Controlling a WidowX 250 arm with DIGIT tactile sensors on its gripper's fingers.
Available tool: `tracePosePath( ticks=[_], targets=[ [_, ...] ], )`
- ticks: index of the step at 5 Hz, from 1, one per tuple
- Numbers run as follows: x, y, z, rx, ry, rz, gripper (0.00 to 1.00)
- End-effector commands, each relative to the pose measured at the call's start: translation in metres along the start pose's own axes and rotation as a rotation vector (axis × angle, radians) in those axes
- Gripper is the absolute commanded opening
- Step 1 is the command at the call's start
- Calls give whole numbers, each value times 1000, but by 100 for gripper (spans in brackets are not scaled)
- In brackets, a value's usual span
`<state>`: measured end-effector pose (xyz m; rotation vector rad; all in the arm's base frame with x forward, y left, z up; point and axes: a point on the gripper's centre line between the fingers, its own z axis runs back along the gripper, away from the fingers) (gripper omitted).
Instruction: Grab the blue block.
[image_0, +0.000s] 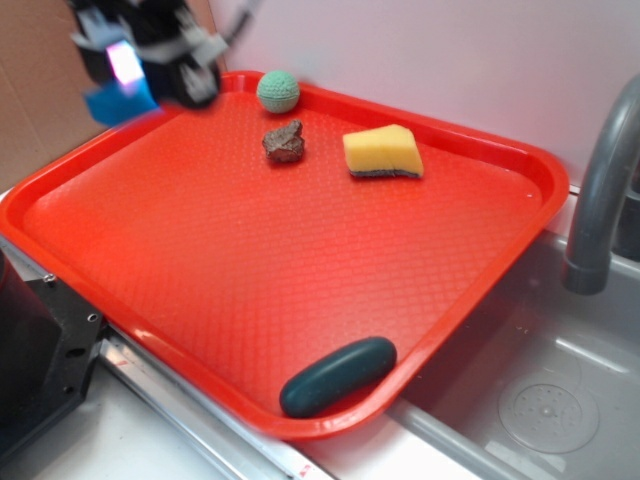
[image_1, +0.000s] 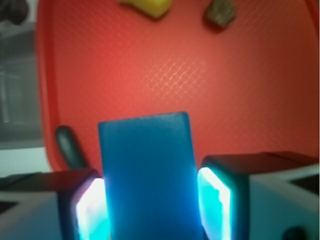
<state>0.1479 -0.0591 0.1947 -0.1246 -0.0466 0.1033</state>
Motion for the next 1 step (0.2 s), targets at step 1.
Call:
tracePosePath(
  ticks=[1],
  targets=[
    [8, 14, 18, 42, -15, 44, 0]
  ],
)
